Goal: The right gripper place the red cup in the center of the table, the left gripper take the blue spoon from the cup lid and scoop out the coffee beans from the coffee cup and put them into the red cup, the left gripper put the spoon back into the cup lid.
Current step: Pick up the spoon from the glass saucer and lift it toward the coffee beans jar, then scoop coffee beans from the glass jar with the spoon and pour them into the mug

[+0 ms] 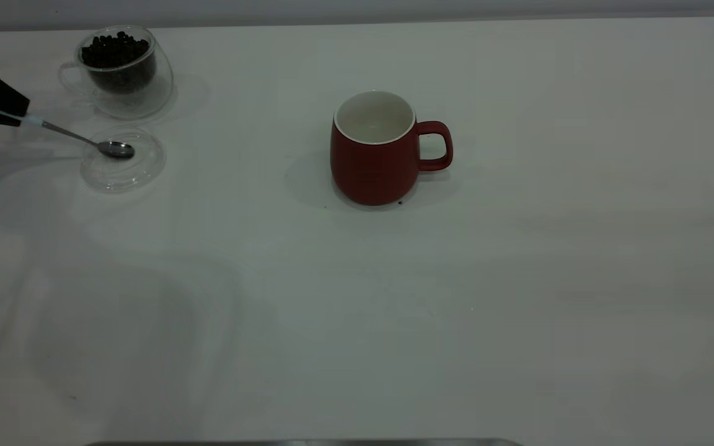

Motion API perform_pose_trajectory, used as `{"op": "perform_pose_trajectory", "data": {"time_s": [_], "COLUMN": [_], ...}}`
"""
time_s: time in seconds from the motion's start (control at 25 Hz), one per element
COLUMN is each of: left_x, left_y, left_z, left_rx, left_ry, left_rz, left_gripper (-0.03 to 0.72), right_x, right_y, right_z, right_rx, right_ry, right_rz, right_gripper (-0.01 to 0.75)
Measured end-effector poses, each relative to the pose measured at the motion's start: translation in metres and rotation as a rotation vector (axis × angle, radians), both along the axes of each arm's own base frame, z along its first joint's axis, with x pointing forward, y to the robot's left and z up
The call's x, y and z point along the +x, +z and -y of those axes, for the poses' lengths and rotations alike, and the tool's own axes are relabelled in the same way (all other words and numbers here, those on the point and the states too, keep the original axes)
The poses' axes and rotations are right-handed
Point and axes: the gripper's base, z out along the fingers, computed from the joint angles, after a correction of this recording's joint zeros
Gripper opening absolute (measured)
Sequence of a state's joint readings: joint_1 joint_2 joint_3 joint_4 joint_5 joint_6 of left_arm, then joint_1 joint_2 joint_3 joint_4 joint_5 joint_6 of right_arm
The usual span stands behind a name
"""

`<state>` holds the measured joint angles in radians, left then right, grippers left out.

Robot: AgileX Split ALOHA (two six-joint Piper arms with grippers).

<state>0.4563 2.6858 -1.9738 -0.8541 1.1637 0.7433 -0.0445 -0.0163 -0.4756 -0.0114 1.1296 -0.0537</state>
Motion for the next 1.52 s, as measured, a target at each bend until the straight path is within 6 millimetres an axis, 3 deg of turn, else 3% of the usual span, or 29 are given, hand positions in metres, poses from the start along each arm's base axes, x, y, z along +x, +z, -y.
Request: {"op": "perform_pose_trajectory", "data": {"time_s": [0.4,0.6,1.0,1.32,1.52], "left_x": [0.003,0.007,0.012,0.008,0.006], "left_y": [0.013,0.042,0.082,0.141,0.162], "left_z": [-0.001,-0.003,0.0,0.047,0.032], "left_rx": [0.001,0.017,0.007,0.006,-0.043], "left_ry": [0.03,0.066,0.141,0.028,0.056], "left_rz": [-0.003,0.015,0.023,0.15,0.277], "left_gripper": [0.118,0.118,0.118,0.118,0.118], "right_x": [0.0,0.0,0.0,0.0,0.0], "right_y": [0.0,0.0,0.0,0.0,0.0], "right_z": [0.0,0.0,0.0,0.0,0.0], "right_rx": [0.0,0.0,0.0,0.001,0.001], "right_ry": [0.0,0.0,0.0,0.001,0.001], "right_rz": [0.0,0.0,0.0,0.0,0.0], "right_gripper": [0.59,0.59,0.59,0.59,0.59]}}
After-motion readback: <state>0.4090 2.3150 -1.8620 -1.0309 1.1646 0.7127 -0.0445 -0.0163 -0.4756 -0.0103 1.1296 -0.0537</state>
